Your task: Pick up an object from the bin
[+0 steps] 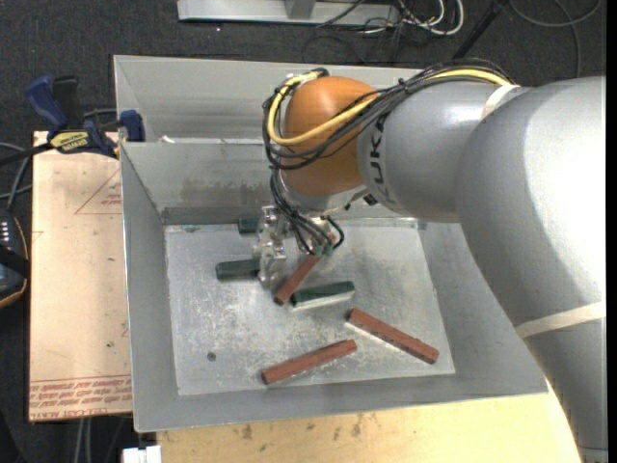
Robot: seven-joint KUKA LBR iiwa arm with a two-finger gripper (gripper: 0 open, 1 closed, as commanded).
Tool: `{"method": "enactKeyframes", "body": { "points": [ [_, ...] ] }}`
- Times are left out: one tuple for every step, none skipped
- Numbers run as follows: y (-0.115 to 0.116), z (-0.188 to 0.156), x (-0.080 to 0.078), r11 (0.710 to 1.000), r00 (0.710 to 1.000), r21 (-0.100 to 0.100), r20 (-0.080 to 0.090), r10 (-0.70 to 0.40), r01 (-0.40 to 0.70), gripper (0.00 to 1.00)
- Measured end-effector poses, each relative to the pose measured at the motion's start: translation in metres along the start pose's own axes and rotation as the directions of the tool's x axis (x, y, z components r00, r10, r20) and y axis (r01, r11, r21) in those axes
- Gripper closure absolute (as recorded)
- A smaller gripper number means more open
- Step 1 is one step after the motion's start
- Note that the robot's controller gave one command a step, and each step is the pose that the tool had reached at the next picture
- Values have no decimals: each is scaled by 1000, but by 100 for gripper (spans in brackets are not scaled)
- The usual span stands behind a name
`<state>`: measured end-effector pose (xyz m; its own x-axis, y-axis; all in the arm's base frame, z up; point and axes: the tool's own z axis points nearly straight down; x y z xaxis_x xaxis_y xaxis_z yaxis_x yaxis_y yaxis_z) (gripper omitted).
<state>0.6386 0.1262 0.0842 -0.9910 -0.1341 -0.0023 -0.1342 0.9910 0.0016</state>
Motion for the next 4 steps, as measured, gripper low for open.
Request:
{"method": "enactKeyframes", "body": {
  "points": [
    [0,0,0,1000,1000,0,0,0,0,100],
    [0,0,0,1000,1000,0,0,0,0,100],
    [0,-4,1,1000,1000,0,-5,0,0,100],
    [0,-23,3,1000,1000,1,-12,0,0,100]
  ]
}}
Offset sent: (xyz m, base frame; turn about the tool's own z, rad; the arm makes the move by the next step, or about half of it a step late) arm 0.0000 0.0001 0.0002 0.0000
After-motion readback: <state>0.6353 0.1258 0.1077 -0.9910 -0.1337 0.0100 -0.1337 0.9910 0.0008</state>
